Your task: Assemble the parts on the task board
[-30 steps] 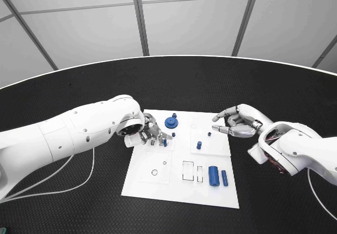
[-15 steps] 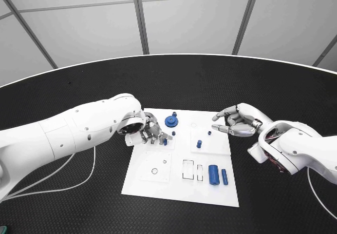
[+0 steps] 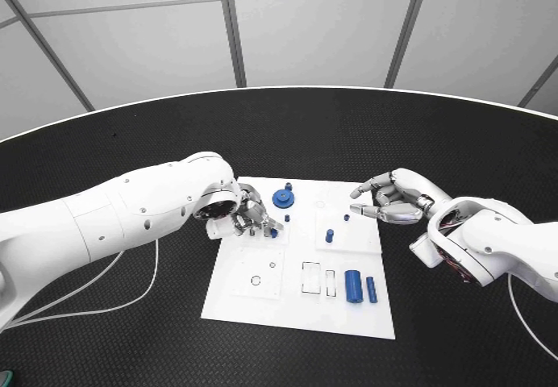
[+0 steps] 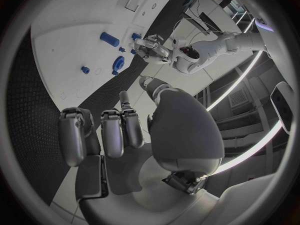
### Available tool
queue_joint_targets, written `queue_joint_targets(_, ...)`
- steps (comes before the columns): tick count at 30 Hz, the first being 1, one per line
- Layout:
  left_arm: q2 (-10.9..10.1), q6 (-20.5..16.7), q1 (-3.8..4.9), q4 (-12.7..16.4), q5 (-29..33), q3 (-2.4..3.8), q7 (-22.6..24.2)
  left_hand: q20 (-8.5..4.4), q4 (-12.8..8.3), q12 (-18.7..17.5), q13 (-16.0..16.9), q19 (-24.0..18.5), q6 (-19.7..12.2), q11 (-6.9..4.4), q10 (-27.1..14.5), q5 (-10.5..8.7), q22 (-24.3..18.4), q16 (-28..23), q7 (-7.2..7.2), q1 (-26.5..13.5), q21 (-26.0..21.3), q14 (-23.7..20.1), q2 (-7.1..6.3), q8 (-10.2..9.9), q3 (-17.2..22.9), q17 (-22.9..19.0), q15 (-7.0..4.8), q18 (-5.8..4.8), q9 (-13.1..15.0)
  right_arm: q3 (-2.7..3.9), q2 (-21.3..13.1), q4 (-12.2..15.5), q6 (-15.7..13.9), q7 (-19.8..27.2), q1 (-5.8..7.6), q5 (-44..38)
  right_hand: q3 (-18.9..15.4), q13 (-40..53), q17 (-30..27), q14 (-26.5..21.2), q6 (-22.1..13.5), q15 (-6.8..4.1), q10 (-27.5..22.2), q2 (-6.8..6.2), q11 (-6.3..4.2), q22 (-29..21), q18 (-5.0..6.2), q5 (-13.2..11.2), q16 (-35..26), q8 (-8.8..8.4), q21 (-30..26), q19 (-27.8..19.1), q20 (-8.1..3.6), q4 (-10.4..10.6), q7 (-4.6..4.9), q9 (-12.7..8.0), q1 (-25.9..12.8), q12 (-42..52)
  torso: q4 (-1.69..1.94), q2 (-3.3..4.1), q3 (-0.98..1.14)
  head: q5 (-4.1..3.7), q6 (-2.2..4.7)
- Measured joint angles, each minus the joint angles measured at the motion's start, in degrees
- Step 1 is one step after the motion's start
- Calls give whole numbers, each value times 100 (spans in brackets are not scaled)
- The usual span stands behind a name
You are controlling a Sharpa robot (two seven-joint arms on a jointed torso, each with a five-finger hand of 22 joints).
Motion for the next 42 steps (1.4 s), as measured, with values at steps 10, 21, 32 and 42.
queue_joint_targets(10, 1, 47, 0, -19, 0, 0, 21, 0, 5, -40, -99, 0, 0, -29, -29, 0, 15, -23, 0, 331, 8, 0, -110, 0, 957, 0, 0, 0, -65, 0, 2, -4, 10, -10, 0, 0, 0, -1, 0, 0, 0, 0, 0, 0, 0, 0, 0, 0, 0, 0, 0, 0, 0, 0, 0, 0, 0, 0, -2, -6, -1, -1, -18)
queue_joint_targets(21, -2, 145, 0, -48, 0, 0, 2, -1, -61, -49, -187, -40, -71, -10, -55, -21, 26, -23, -10, 236, 29, 0, -695, 106, 2703, 5, 0, 0, -41, 0, 2, -8, 30, -23, 0, 0, 0, -1, 0, 0, 0, 0, 0, 0, 0, 0, 0, 0, 0, 0, 0, 21, -21, 0, 0, -1, 0, 0, 1, -6, -1, -4, -35)
queue_joint_targets(32, -31, 176, 0, -42, 66, -1, 55, -1, -85, -6, -156, -40, -147, -14, -50, -19, 25, -23, 3, 209, 29, -21, -942, 295, 3455, 4, -21, 0, 57, 0, 4, -14, 42, -25, 0, 0, 0, -2, 4, 0, 0, 0, 0, 0, 0, 0, 0, 0, 0, 0, 0, 21, -21, 0, 0, -1, 0, 0, 1, -8, 2, 7, -44)
queue_joint_targets(42, -194, -36, 0, 116, 411, -1, 246, -1, 9, 45, -49, -40, -155, -20, 65, -18, 62, -23, 11, 75, 29, -21, -990, 448, 3626, 3, -21, 0, 159, 0, -2, -28, 55, -24, 0, 0, 0, -2, 3, 0, 0, 0, 0, 0, 0, 0, 0, 0, 0, 23, 0, 21, -21, 0, 0, -1, 0, 0, 4, -8, -1, 8, -37)
